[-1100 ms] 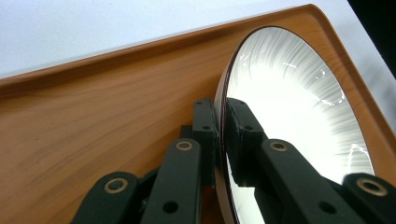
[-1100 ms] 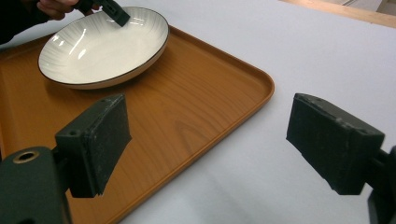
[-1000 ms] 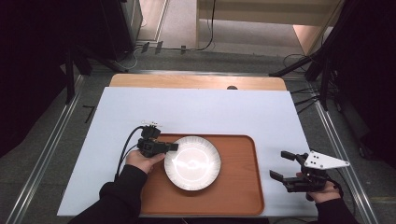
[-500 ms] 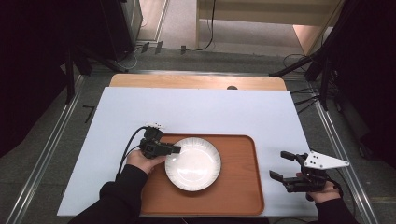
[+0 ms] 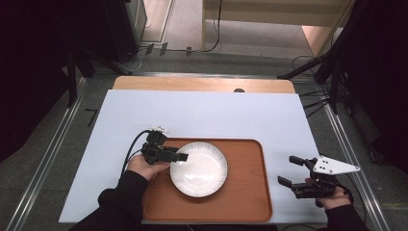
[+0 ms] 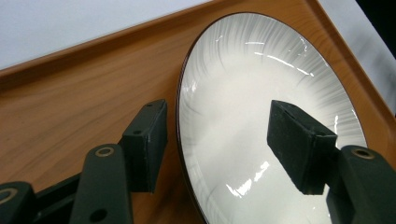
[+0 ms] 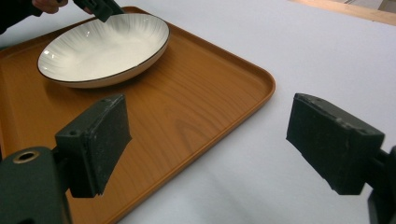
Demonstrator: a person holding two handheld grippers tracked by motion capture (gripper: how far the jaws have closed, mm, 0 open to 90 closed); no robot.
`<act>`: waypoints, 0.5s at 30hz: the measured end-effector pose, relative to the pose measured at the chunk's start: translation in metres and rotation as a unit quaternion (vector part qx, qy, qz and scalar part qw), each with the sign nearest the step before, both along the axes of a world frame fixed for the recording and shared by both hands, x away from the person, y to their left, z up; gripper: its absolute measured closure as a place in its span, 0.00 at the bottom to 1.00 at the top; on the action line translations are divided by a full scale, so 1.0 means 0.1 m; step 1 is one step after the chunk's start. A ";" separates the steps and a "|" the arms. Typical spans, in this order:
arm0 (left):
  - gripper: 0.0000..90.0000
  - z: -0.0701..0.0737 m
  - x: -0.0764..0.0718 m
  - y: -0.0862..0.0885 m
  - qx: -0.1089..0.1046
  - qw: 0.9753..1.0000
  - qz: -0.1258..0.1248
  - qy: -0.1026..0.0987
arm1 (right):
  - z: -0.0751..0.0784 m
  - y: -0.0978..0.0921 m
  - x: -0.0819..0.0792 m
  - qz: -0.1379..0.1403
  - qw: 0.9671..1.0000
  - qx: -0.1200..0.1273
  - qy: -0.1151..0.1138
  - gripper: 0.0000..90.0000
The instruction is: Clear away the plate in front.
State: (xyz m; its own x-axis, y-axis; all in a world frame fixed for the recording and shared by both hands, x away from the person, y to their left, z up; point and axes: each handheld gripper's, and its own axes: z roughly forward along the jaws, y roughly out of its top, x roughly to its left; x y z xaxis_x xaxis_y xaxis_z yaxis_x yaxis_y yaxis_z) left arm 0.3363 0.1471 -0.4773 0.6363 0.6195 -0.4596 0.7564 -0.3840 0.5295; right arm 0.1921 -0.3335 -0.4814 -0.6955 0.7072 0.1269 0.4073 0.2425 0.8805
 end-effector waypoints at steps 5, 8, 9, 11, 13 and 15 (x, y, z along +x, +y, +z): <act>0.41 0.06 0.00 0.06 0.016 1.000 -0.002 -0.002 | 0.00 0.00 0.00 0.000 1.000 0.001 0.000 0.16; 0.38 0.09 -0.01 0.09 0.018 1.000 -0.004 -0.006 | 0.00 0.00 0.00 0.000 1.000 0.001 0.002 0.16; 0.37 0.10 -0.01 0.11 0.018 1.000 -0.005 -0.006 | 0.00 0.00 0.00 0.000 1.000 0.001 0.002 0.16; 0.34 0.12 -0.03 0.13 0.011 1.000 -0.013 -0.006 | 0.00 0.00 0.00 0.000 1.000 0.002 0.002 0.16; 0.30 0.13 -0.04 0.14 0.011 1.000 -0.014 -0.010 | 0.00 0.00 0.00 0.000 1.000 0.001 0.001 0.16; 0.28 0.15 -0.07 0.14 0.019 0.999 -0.017 -0.024 | 0.00 0.00 0.00 -0.001 1.000 0.001 0.002 0.16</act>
